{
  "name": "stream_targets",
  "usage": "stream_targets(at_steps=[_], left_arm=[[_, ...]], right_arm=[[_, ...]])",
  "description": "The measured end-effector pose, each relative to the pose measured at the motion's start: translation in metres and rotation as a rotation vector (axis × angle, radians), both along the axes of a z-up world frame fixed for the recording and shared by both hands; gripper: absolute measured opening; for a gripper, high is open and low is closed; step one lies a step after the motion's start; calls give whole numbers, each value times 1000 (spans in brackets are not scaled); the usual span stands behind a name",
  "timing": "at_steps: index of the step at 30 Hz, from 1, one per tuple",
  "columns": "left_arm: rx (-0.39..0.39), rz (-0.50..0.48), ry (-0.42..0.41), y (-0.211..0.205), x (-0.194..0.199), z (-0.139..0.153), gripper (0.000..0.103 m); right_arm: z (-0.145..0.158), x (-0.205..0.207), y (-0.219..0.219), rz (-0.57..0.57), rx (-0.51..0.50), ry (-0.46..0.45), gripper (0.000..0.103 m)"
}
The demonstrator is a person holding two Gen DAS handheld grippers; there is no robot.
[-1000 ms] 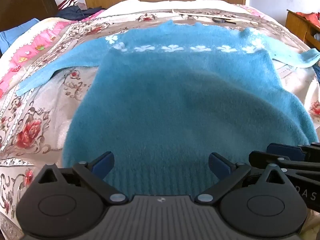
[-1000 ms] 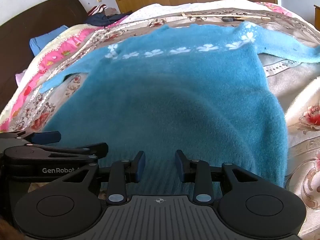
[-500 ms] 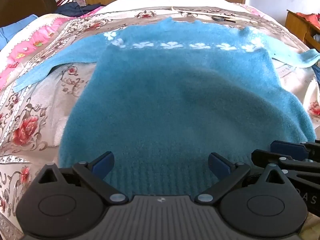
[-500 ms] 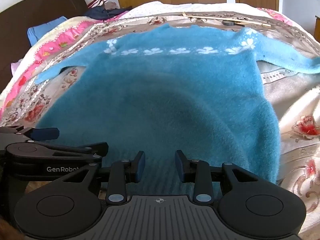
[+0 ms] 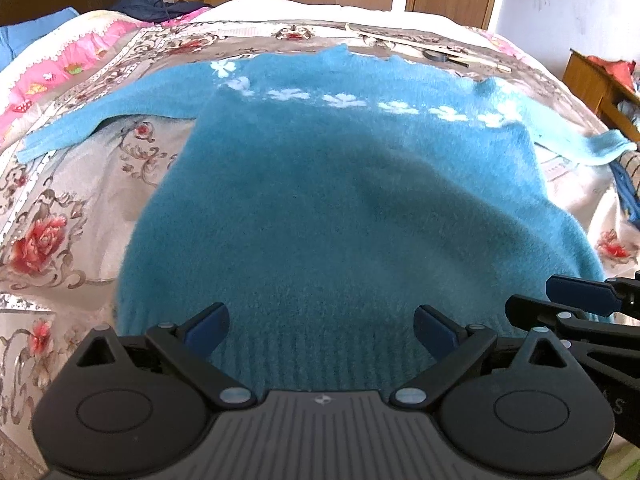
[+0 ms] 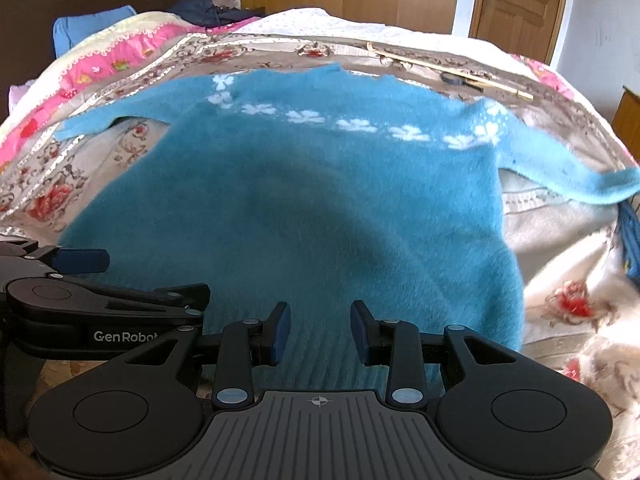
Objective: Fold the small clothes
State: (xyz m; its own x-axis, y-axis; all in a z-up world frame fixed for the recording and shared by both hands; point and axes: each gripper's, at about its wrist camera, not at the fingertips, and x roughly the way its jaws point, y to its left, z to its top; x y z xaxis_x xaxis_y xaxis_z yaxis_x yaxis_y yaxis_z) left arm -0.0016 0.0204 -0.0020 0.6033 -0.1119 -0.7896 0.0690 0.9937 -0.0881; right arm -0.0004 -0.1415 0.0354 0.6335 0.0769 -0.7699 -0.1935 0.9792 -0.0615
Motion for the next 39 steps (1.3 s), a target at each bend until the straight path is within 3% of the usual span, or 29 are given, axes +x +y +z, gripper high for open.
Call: stream_targets(at_steps=[11,39], left_arm=[[-54,6,-9,6,-1,3,103],[-37,41,31,2,6,-4,103]], right_arm=[[11,-2,10,10,-43,-17,33],[-6,9,-8,37,108,16,33]])
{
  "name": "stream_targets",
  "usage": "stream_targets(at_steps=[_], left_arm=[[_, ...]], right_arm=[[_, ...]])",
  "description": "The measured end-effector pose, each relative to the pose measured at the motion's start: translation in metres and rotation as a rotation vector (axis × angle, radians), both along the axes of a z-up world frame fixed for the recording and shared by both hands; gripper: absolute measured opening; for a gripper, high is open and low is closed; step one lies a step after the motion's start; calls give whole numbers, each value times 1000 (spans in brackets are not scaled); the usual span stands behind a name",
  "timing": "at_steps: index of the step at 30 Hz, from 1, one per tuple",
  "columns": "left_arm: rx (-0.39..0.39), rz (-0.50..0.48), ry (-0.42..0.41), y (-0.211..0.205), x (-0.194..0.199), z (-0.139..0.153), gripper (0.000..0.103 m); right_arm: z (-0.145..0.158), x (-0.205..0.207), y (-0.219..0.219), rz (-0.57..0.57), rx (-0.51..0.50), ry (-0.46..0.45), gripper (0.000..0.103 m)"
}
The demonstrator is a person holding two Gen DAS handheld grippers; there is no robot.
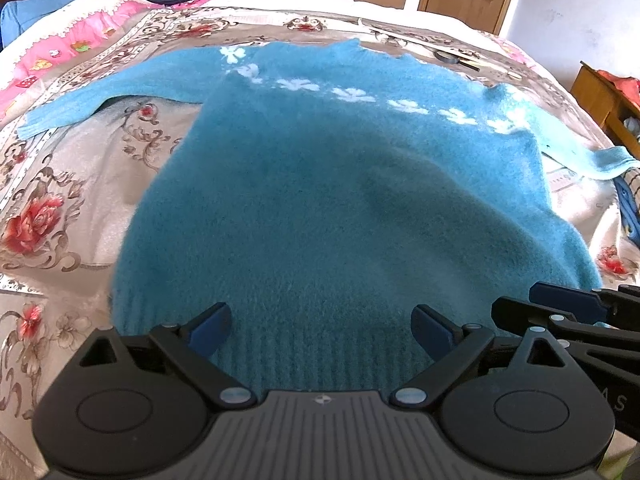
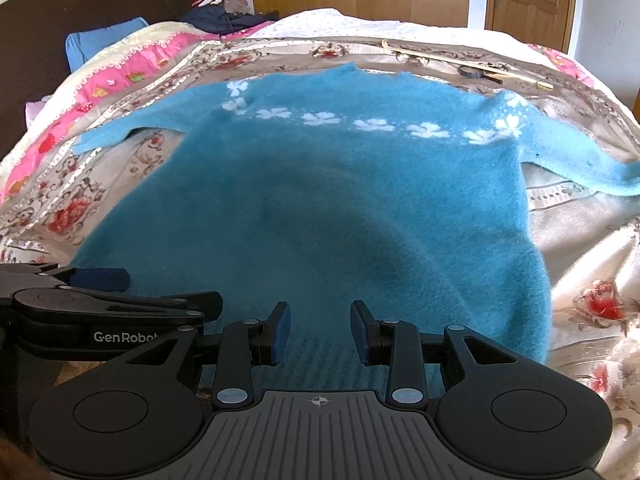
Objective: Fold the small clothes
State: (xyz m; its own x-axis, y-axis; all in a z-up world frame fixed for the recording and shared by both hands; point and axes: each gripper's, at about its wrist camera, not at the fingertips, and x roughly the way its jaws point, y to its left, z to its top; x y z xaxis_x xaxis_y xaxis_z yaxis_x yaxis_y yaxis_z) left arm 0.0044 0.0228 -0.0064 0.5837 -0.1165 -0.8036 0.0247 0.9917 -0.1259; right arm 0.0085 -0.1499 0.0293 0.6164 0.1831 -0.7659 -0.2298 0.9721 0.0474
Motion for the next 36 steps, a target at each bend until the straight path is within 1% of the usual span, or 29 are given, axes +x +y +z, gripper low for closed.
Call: stream_targets(at_steps=[9,14,21,23,25,27,30,33,36], left_arm=[[25,6,-3,-5,-1,1,103],[43,-1,2,-9,0,4,101],[77,-16,8,-16,2,6,100],[76,-24,3,-17,2,9,100],[58,-36,-5,-17,4,13,101],[33,-59,-16,-21,8,19,101],[32,-97,-55,-31,18,30,101],[26,-141,-86,-47,35,37,101],[11,-186,-104,-66,57,39,101]], right_arm=[[-6,2,-11,0,72,3,33],[-8,4,-18,2,114,2,33],[-9,4,-23,8,148,-4,33],[-8,4,-24,5,156,-10,33],[-4,5,-29,-10,168,-24,33],[1,7,-37,-32,186,-43,33],[11,15,-57,-93,215,-88,33],[17,34,-89,-196,244,-120,33],[18,57,-125,-296,248,-140,33]])
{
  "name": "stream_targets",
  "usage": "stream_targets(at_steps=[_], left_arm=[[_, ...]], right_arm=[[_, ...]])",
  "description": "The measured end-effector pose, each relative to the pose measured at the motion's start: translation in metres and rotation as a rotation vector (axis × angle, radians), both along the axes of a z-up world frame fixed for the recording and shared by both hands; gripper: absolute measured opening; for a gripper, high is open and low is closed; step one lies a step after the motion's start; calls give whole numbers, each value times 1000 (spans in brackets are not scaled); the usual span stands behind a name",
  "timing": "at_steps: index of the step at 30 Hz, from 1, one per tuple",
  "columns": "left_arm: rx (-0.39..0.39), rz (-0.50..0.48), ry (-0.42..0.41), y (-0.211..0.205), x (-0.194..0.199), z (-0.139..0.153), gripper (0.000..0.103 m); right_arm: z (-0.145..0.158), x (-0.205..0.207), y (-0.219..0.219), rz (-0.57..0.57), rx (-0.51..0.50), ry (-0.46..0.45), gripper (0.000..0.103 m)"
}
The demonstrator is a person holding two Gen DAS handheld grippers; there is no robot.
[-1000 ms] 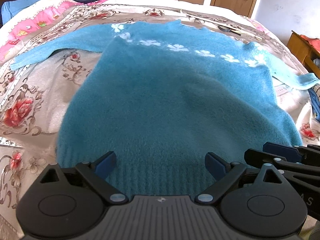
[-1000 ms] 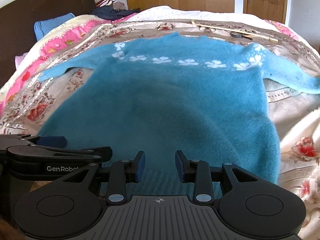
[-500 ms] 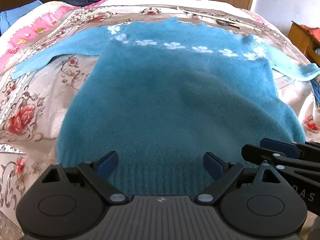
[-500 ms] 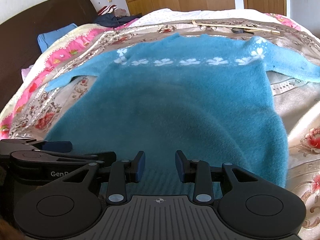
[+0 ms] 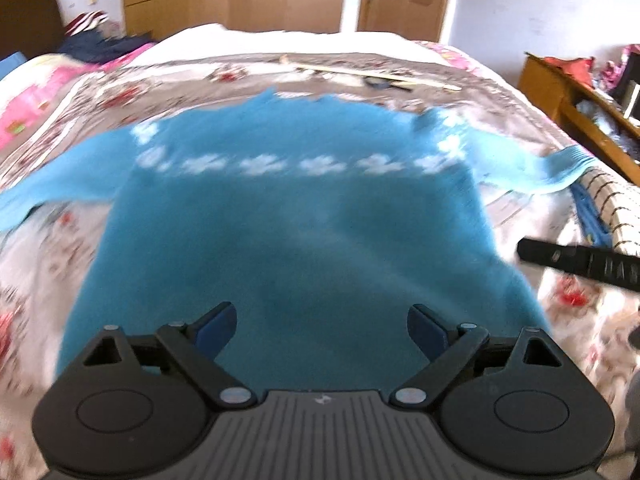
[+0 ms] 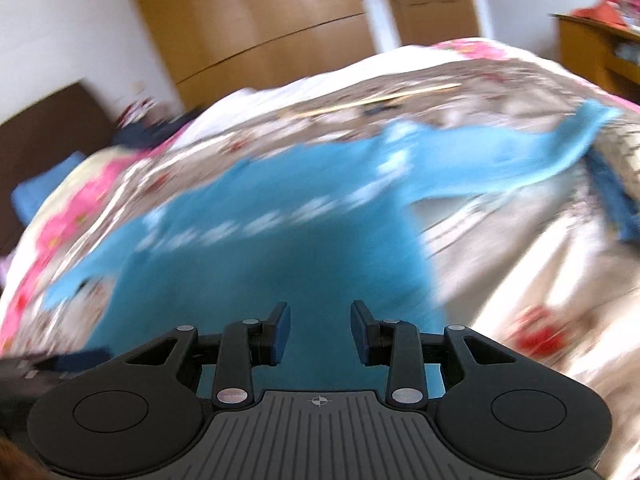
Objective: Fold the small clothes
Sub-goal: 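Grasp the sweater sleeve with the right gripper and lift it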
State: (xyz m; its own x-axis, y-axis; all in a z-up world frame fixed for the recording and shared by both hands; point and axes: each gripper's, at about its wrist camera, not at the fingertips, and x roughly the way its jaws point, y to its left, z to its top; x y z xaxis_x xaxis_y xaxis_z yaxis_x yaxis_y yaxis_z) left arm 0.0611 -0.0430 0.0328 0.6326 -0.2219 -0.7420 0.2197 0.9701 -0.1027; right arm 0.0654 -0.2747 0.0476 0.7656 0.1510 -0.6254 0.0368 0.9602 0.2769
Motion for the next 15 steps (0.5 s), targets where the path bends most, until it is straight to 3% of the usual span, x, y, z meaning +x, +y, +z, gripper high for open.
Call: stream_targets(at_steps=[8,15], left_arm=[[-18,-125,-26,-61,60,-8,101],[-35,-187,-41,-94,87,-22,101]], right_arm=[[-5,73,-125,-330,44,-23,34],[-36,130,-206,-585,123,-57,39]])
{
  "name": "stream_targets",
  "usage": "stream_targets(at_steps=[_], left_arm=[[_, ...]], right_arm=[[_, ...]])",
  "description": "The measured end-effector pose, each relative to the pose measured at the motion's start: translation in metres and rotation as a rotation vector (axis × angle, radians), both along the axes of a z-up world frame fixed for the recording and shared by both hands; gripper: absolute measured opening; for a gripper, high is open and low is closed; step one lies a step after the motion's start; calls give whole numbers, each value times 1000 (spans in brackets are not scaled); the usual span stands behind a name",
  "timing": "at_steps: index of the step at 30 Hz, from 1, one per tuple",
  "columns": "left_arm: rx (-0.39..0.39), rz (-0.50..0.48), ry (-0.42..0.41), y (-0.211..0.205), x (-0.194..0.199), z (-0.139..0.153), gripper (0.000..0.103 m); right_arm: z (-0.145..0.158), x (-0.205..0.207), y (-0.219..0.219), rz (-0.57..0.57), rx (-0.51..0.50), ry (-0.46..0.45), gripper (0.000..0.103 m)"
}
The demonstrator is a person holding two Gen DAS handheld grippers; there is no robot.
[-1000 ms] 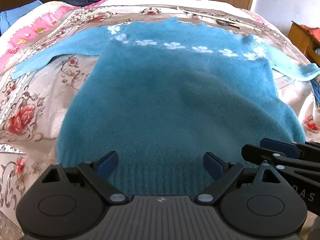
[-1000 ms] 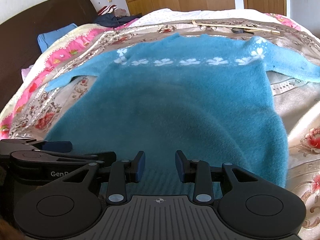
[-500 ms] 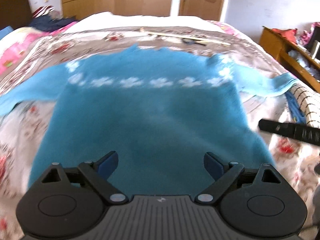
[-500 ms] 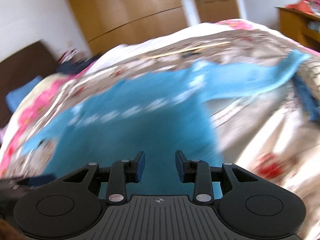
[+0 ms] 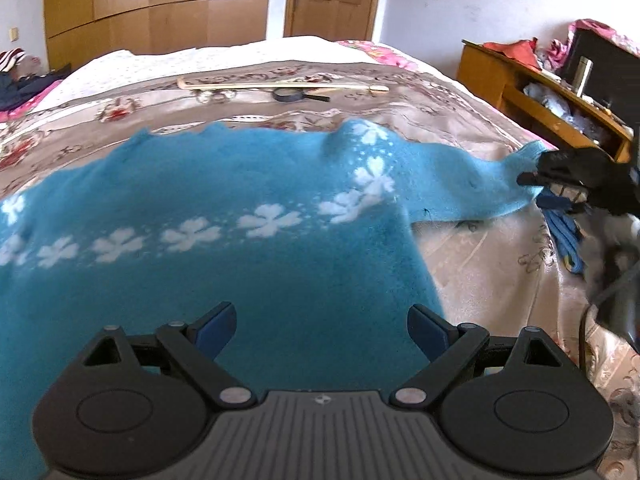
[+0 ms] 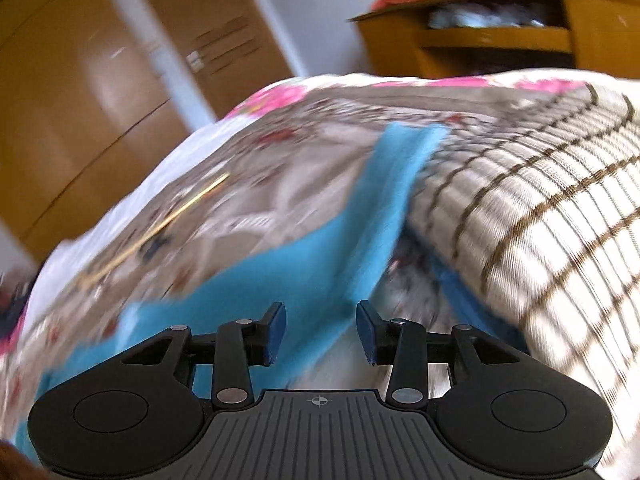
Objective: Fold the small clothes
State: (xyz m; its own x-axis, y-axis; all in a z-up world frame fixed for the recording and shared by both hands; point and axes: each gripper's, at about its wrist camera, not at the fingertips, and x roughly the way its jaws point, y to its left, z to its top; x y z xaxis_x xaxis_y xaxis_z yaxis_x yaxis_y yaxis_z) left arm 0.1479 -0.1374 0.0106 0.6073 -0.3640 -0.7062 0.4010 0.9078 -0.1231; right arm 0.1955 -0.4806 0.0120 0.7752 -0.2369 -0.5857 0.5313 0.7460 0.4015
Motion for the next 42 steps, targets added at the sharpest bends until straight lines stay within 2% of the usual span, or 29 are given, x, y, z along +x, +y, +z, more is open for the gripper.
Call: stream_targets(at_steps=[4,7,9,12,14,17,20,23,26,28,31,32,34,40,42], left_arm=[[-10,-20,26,-4,4,-10,101],[-21,-18,57,-3,6,-17,101],[-27,-11,69,2,5,-20,101],[-39,9,67,14,4,-18,101],[-49,31,53,26,2,-14,101],[-58,76,32,51,-3,-10,101],[-66,128,15,81,-10,-7,101],[-80,187,-2,113,-18,-8,101],[-78,252,-12,138,-23,-15,101],[-88,295,-9,155,-24,-22,101],[-115,318,12,170,-18,-30,101],[-123,323,10,174,-17,-31,101],[-111,313,19,177,-16,-35,101],[-156,304,5,185,-17,-31,101],[-169,313,3,187,-19,-29,101]], right_arm=[[-21,12,-26,-100,69,-39,38],[-31,19,-35,-126,115,-73,35],[-29,27,-32,-99,101,-64,16],[-15,37,-18,-48,66,-56,12],[6,40,0,2,30,-83,11],[47,44,41,109,-23,-175,11],[85,51,107,288,-101,-264,11],[103,62,194,506,-205,-298,11],[79,81,285,729,-291,-236,10],[46,95,337,851,-345,-137,10],[-7,104,388,974,-451,14,10],[-21,102,398,998,-471,53,12],[-33,92,410,1020,-528,67,15],[-25,96,424,1059,-616,88,16],[-23,94,429,1080,-642,95,21]])
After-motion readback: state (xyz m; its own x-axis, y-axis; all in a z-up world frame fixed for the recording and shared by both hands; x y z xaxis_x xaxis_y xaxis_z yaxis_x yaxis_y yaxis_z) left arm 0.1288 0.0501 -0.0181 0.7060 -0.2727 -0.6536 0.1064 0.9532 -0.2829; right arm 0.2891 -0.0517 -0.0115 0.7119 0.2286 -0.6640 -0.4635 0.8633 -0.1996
